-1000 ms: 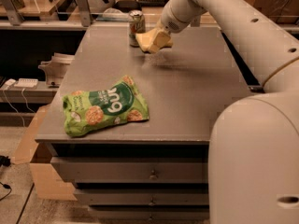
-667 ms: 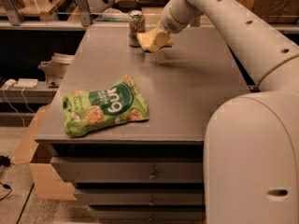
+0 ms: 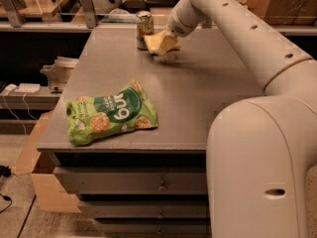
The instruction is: Move sponge near 7up can
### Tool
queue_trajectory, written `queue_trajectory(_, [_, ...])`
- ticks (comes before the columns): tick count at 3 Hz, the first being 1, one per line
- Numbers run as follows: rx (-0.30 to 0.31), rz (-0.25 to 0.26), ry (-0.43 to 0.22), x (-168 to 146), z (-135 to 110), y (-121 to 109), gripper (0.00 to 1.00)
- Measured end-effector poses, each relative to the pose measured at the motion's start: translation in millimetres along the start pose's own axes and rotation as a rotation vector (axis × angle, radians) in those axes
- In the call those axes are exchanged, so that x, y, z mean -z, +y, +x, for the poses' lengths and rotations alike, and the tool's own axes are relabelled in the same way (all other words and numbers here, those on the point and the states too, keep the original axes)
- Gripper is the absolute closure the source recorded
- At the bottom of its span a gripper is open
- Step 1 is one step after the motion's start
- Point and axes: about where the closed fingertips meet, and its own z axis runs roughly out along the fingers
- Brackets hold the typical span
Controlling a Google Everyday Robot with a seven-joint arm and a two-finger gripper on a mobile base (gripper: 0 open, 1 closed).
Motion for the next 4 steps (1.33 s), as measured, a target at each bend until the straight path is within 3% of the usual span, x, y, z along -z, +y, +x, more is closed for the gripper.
queue_trajectory(1, [0.003,-0.011,-0.009,-7,-3,1,0.84])
queue_trajectory(4, [0.013,-0.060,-0.024,-17,-12,9,0.13])
